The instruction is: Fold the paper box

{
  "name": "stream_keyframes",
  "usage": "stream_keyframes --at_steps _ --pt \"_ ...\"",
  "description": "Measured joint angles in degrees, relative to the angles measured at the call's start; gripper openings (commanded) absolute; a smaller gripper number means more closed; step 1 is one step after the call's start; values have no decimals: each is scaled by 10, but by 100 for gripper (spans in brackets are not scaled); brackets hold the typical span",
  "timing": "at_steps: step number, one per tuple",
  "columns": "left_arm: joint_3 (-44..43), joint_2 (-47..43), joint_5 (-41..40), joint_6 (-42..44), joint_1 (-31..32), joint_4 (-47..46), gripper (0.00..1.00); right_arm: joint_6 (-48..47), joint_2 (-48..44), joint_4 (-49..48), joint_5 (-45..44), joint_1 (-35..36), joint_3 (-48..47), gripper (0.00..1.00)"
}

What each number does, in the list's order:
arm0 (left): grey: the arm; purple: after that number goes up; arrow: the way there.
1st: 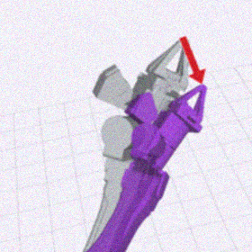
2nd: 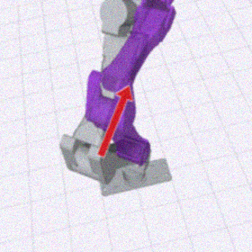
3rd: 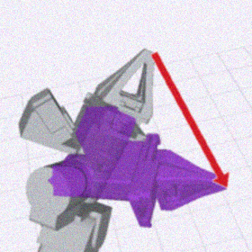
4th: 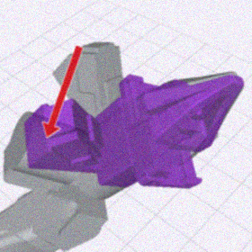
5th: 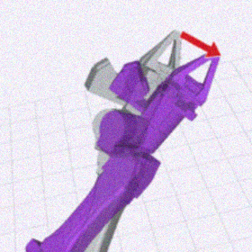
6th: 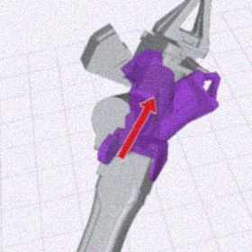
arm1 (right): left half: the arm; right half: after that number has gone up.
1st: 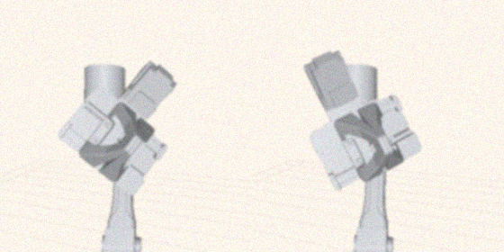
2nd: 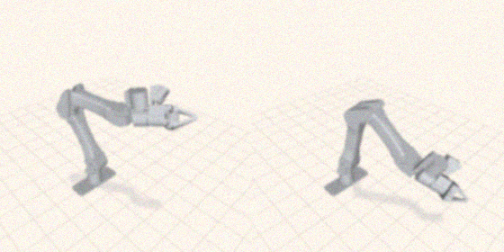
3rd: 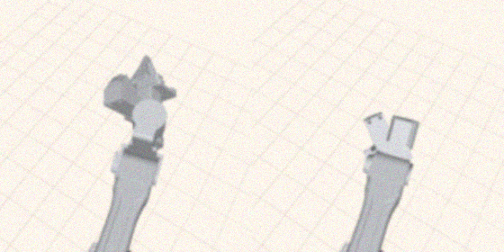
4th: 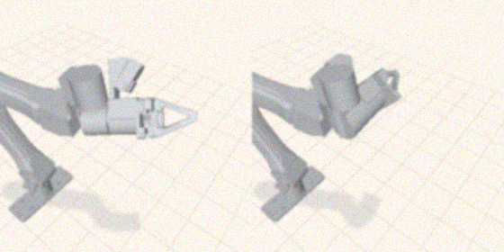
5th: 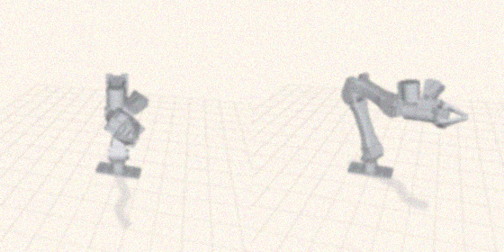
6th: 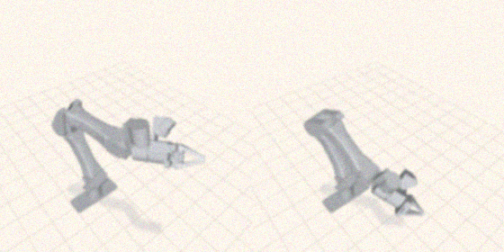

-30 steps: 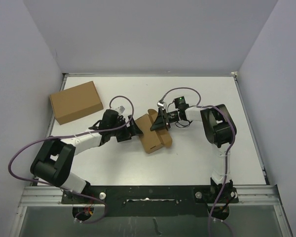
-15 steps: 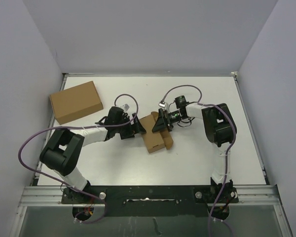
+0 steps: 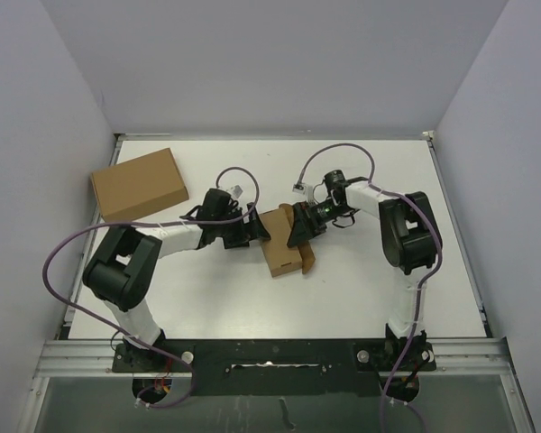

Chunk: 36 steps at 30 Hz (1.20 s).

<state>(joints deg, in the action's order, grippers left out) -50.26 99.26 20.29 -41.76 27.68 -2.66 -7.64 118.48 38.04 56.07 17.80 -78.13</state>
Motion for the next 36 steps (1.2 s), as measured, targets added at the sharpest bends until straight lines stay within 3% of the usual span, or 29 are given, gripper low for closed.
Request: stream_keyframes --at_steps 8,16,23,36 --pt "-25 16 8 21 -1 17 83 -90 -28 37 -52 -44 7 90" --pt "-57 29 16 52 -5 57 83 -163 -127 40 -79 -65 57 86" --pt "-65 33 25 65 -8 71 83 -70 -85 0 -30 -102 57 83" --pt "-71 40 41 76 -9 75 83 78 -15 -61 39 -67 59 80"
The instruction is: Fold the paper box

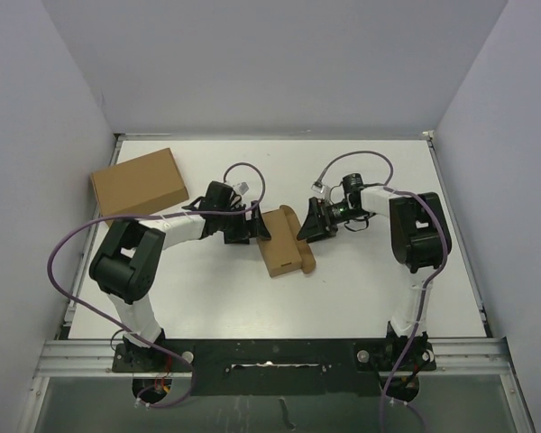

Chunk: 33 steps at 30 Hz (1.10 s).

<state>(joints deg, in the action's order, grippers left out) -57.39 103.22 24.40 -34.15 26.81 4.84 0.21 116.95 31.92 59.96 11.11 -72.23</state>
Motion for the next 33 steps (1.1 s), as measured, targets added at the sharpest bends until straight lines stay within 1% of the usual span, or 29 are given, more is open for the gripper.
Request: stream_keyframes --at_steps 4,7,16,21,25,33 --pt "-3 2 5 5 -1 5 83 31 9 -15 19 4 1 77" --pt "-11 10 14 7 -3 5 83 47 9 -33 28 3 10 76" --pt "-22 20 21 14 -3 6 82 108 -3 -94 77 17 48 76" --pt "-25 23 21 18 -5 6 82 138 -21 -120 95 32 49 76" --pt "-27 25 24 19 -5 7 78 157 -23 -144 108 40 50 76" --pt "-34 33 32 18 -4 6 77 177 -21 -185 127 59 49 76"
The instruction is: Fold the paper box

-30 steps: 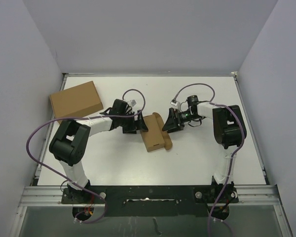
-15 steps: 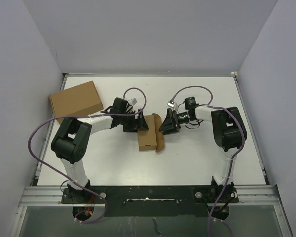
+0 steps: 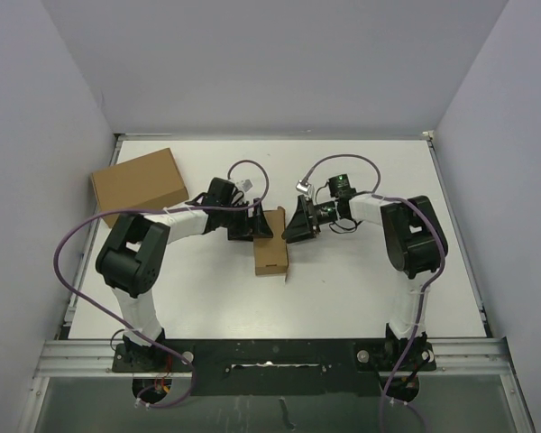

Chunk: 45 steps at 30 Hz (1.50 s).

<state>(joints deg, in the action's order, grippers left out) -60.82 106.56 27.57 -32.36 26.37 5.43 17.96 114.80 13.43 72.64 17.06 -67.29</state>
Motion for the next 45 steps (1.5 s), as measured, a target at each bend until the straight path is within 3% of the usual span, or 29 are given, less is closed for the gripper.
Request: stream_keyframes --at_steps 8,12,17,18,26,33,38,45 --pt "-3 3 1 0 2 0 77 18 11 -22 7 13 -5 78" --pt "-3 4 2 0 2 -1 77 -29 11 14 4 6 -16 80" --pt "-3 7 9 -2 2 -7 77 -166 3 113 -31 -16 -33 80" --pt "-3 9 14 -2 2 -9 77 -240 -12 163 -61 -28 -33 80" --pt "-3 9 18 -2 1 -10 77 -451 -125 229 -150 -35 -13 79" --pt "-5 10 23 -2 0 -9 77 -695 -281 208 -164 -15 128 86" --pt "-6 11 24 -2 0 -6 77 -864 -347 152 -220 67 245 78" --pt "-6 11 27 -2 -1 -6 77 -949 -336 64 -305 115 299 61"
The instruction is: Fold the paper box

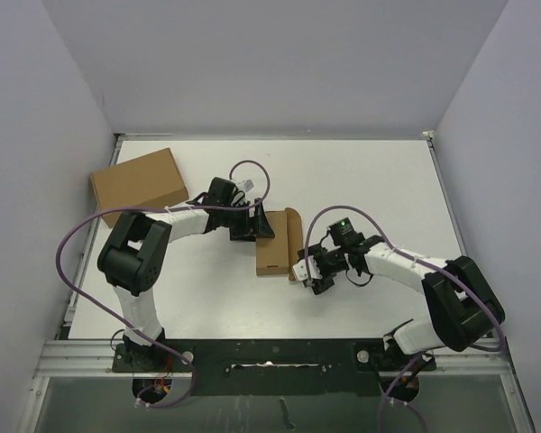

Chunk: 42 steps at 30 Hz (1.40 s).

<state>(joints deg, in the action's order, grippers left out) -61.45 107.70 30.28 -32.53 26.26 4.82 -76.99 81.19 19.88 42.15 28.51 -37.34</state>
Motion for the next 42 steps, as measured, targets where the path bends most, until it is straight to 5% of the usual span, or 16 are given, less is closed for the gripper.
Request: stream_keyframes --at_steps 13,20,33,42 --pt "0 0 0 0 0 0 77 -7 12 -74 -62 56 5 16" --pt "0 0 0 -1 -1 0 77 12 12 -72 -62 57 5 1" --pt "7 0 8 -5 -4 -13 77 100 61 9 -32 12 -74 0" --pt "12 0 16 -9 -6 -20 77 120 83 49 -20 8 -98 23"
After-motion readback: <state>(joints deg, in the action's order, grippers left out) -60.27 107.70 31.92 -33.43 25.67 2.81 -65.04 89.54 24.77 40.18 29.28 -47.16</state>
